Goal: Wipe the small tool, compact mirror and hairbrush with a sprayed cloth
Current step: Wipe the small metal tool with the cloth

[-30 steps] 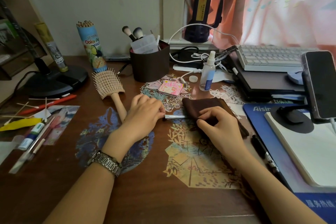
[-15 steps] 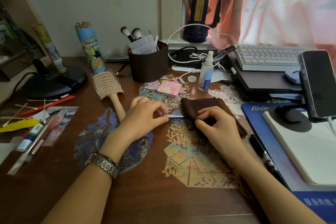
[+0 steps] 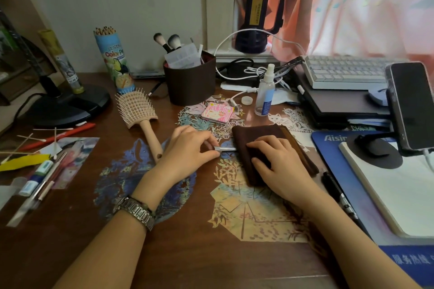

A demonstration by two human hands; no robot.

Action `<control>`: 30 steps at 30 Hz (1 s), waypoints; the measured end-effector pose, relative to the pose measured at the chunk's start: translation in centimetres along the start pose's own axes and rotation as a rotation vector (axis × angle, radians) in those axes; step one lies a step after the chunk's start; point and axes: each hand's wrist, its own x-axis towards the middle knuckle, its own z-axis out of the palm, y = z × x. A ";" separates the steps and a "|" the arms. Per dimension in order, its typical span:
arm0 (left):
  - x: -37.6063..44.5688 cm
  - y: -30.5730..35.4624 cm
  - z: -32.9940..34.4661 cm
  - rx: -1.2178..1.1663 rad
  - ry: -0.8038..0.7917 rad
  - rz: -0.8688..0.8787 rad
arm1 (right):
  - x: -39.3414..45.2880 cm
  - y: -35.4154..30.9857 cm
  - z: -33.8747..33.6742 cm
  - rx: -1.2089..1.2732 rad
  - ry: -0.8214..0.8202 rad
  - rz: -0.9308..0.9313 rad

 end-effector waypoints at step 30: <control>1.5 2.3 2.6 -0.107 0.105 -0.054 | 0.1 -0.5 0.8 -0.017 0.011 -0.081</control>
